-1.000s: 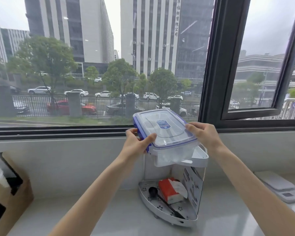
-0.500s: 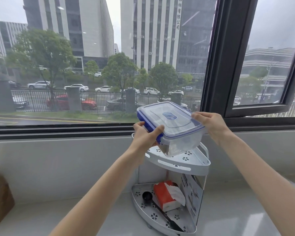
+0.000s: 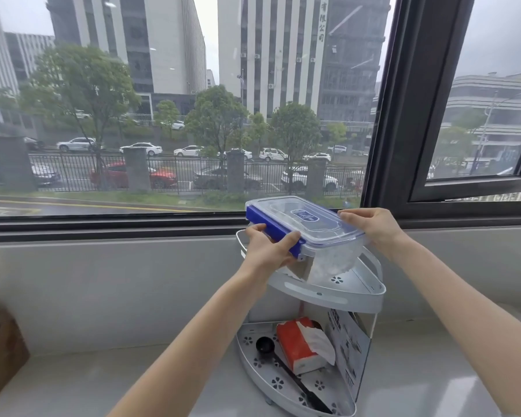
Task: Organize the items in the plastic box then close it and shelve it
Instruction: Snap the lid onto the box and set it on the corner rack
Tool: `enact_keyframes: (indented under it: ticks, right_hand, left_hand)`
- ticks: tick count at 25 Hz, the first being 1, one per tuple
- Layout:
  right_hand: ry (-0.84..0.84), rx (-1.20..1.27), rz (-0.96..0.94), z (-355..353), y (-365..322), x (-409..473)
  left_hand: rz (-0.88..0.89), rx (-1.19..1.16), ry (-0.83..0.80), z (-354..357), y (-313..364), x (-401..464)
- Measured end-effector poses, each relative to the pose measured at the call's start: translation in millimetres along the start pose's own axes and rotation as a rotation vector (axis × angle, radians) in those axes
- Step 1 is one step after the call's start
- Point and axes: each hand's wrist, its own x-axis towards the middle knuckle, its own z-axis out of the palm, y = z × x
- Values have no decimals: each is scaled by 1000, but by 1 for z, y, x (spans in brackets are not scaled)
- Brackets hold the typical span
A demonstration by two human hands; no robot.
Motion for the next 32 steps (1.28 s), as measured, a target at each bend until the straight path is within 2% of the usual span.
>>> enact_keyframes:
  ticks: [10, 17, 20, 23, 32]
  right_hand:
    - [-27, 4, 61, -2, 4, 4]
    - [-2, -78, 63, 2, -3, 6]
    - [93, -73, 41, 0, -2, 9]
    - [155, -110, 47, -1, 3, 9]
    - [76, -156, 53, -1, -2, 1]
  left_hand:
    - [-31, -21, 14, 8, -3, 7]
    - [-209, -90, 32, 4, -1, 8]
    - [-248, -147, 20, 11, -8, 4]
    - [-216, -132, 31, 15, -12, 4]
    - [-231, 18, -21, 9, -6, 5]
